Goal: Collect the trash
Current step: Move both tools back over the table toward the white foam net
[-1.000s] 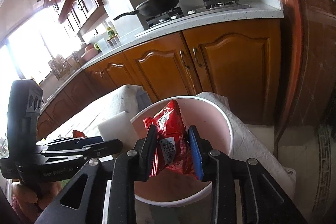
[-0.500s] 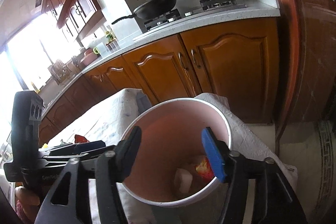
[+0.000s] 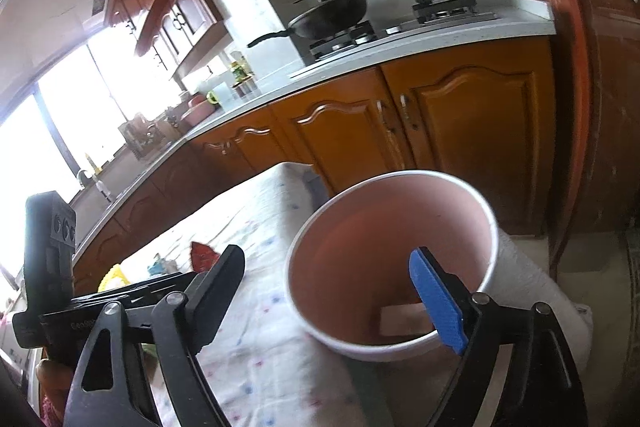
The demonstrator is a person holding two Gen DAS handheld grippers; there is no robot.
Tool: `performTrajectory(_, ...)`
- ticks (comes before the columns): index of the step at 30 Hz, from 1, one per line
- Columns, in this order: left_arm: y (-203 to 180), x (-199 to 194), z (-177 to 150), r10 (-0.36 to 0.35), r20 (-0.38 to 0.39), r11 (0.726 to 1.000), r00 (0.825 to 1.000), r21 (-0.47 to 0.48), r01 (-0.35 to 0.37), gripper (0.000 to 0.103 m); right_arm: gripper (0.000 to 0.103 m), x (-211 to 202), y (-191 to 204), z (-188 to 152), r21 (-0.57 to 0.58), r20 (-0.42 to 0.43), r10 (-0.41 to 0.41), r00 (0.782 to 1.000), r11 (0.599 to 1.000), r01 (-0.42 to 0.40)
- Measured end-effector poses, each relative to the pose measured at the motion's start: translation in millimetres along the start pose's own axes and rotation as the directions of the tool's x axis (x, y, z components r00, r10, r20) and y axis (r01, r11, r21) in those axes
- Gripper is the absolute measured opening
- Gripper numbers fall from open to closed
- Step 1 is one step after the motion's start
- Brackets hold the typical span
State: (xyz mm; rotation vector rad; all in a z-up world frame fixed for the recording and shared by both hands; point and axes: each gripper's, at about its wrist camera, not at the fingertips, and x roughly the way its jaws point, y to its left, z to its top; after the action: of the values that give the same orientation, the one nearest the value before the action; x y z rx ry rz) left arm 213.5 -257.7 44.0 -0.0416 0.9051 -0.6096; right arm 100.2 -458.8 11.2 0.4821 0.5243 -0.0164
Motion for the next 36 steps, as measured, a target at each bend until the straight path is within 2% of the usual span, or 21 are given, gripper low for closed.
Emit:
performTrajectory(15,68,-81,-47,0.072,0.114,0.99,0.991,-0.127,-0.058,0.063,0.092,12,74,-32,-0.089,-0.058,0.095,0.994,0.991,-0.1)
performTrajectory(30,132,-130,-66,0.159,0.199,0.961,0.967,-0.256,-0.105,0.064,0.092,28,126,-48,-0.161,-0.105,0.136,0.985,0.975,-0.152)
performTrajectory(36,160,-134,-66,0.205,0.195,0.941,0.959,-0.311,-0.138,0.066,0.092,39,142,-48,-0.187,-0.12,0.143,0.982,0.969,-0.164)
